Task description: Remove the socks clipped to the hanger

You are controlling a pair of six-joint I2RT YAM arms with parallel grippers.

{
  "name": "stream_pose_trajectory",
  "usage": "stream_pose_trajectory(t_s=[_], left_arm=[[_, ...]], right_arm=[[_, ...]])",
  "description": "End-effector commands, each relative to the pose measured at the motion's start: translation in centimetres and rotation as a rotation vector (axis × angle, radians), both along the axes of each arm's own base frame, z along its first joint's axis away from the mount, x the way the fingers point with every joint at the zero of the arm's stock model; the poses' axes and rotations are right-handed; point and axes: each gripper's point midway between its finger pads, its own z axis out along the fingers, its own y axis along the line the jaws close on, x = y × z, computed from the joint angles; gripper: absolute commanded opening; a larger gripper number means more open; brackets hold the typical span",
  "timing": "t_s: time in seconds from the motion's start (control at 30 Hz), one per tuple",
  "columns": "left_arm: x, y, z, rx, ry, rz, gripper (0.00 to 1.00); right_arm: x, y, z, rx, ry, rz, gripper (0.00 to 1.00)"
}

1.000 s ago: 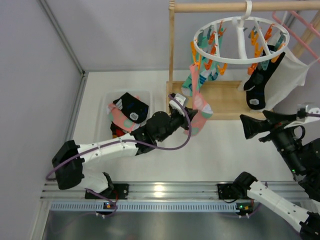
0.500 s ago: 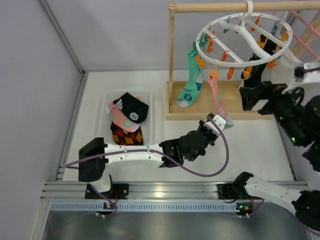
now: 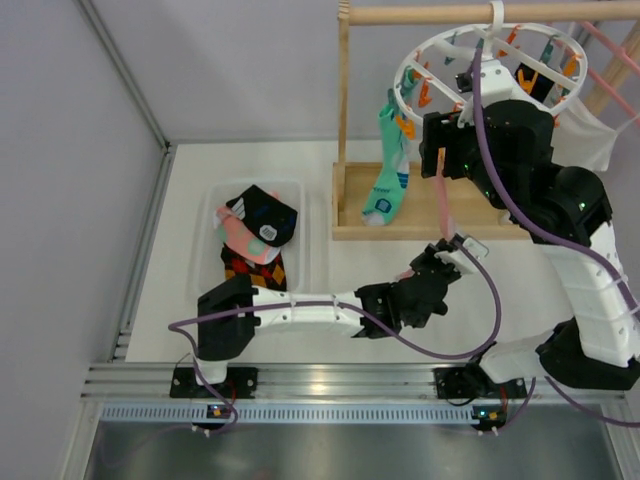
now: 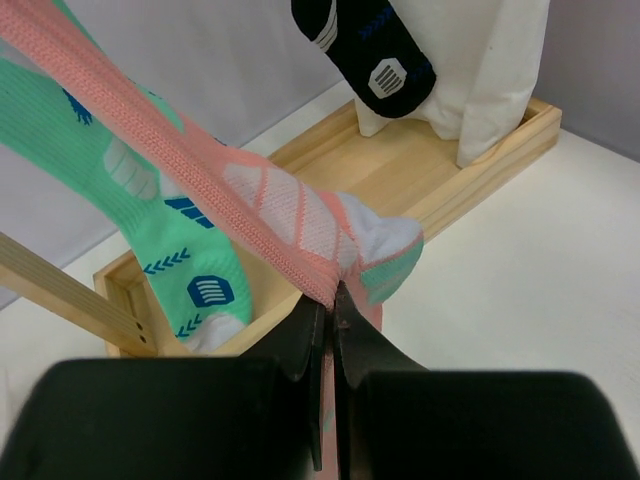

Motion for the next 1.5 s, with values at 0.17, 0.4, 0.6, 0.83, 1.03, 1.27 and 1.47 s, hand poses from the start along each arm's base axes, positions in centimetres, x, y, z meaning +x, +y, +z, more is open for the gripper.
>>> stream_pose_trajectory(t_s=[0.17, 0.4, 0.6, 0.83, 1.03, 1.27, 1.47], left_arm=[[-0.5, -0.7, 2.2, -0.024, -0.036, 0.001, 0.0], [-0.6, -0.8, 1.9, -0.014, -0.038, 0.003, 0.0], [-0.8, -0.8, 2.2, -0.019, -0.038, -0.003, 0.0], [-1.2, -0.9, 2.1, -0.023, -0.035, -0.015, 0.0], [-1.5, -1.1, 2.1, -0.023, -0.034, -0.022, 0.0], [-1.4, -1.0, 1.9, -0.02, -0.034, -0.019, 0.0], [-1.2, -0.8, 1.2, -0.013, -0.026, 0.001, 0.0]], right_arm=[[0.9, -0.4, -0.7, -0.073, 0.004, -0.024, 0.68], [2.5, 0.9, -1.8, -0.096, 0.028, -0.028, 0.62], [3.4, 0.7, -2.6, -0.113, 0.02, -0.073, 0.59], [4.6, 0.4, -3.2, -0.131, 0.002, -0.131, 0.57], [5.3, -0.4, -2.9, -0.127, -0.039, -0.201, 0.51], [5.6, -0.7, -2.8, -0.126, -0.057, -0.23, 0.35], [5.4, -0.9, -2.5, -0.102, -0.079, -0.241, 0.08]])
